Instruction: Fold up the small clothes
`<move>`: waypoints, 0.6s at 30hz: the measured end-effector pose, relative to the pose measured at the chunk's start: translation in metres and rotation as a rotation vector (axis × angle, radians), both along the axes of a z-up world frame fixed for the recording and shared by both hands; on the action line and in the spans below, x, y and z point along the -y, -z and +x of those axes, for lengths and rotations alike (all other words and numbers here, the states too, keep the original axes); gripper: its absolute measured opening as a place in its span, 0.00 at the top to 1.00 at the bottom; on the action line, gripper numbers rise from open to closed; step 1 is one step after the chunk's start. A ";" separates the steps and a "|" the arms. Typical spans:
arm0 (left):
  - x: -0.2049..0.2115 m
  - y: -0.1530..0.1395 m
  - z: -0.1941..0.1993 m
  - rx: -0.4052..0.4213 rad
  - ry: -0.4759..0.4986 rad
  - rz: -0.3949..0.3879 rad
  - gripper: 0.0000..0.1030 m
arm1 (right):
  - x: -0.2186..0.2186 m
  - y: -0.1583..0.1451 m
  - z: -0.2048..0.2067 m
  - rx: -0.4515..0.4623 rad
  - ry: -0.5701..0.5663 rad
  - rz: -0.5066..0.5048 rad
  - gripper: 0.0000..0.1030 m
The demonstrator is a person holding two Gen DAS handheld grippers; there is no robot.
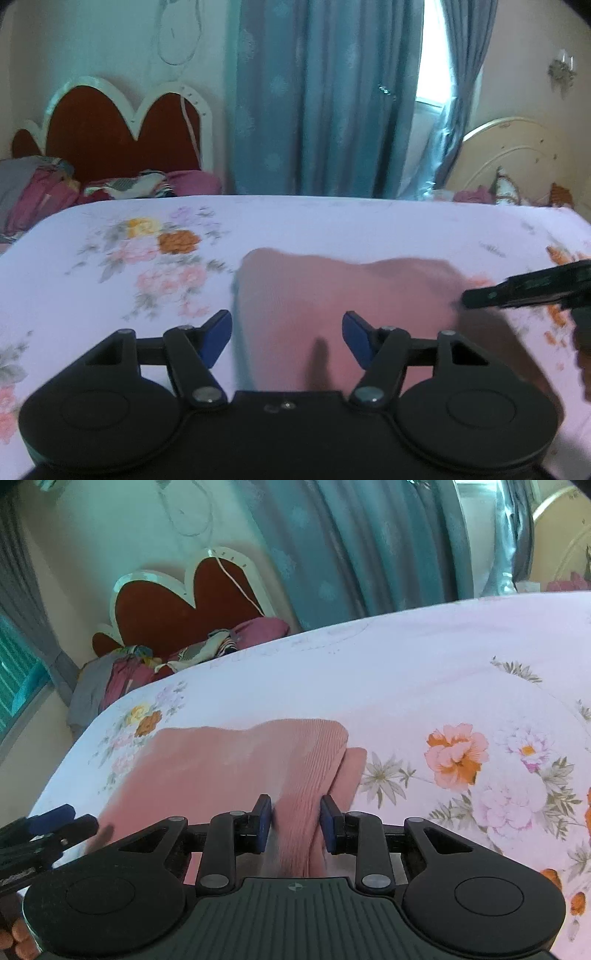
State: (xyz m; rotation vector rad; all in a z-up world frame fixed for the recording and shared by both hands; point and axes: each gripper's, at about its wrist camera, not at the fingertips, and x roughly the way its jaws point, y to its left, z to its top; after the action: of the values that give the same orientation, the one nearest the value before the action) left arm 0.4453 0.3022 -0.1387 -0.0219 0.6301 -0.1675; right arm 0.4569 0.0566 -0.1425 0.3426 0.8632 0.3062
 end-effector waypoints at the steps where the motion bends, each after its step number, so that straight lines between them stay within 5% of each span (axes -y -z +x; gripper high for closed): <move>1: 0.002 -0.001 0.006 -0.009 0.007 -0.019 0.40 | -0.001 0.001 0.005 -0.011 0.005 0.003 0.72; 8: 0.013 0.017 0.049 -0.073 0.007 -0.061 0.46 | -0.011 0.009 0.031 -0.034 0.007 -0.020 0.73; 11: 0.010 0.032 0.063 -0.114 -0.025 -0.061 0.46 | -0.016 0.017 0.034 -0.031 0.029 -0.126 0.73; 15: -0.003 0.046 0.073 -0.158 -0.079 -0.100 0.31 | -0.008 0.028 0.033 -0.037 0.062 -0.082 0.73; 18: -0.009 0.042 0.072 -0.170 -0.102 -0.140 0.34 | -0.001 0.020 0.026 -0.008 0.124 -0.087 0.72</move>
State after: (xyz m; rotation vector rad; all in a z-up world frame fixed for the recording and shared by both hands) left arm 0.5174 0.3114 -0.1811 -0.2048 0.7837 -0.1111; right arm 0.4833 0.0577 -0.1626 0.3149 0.8565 0.1524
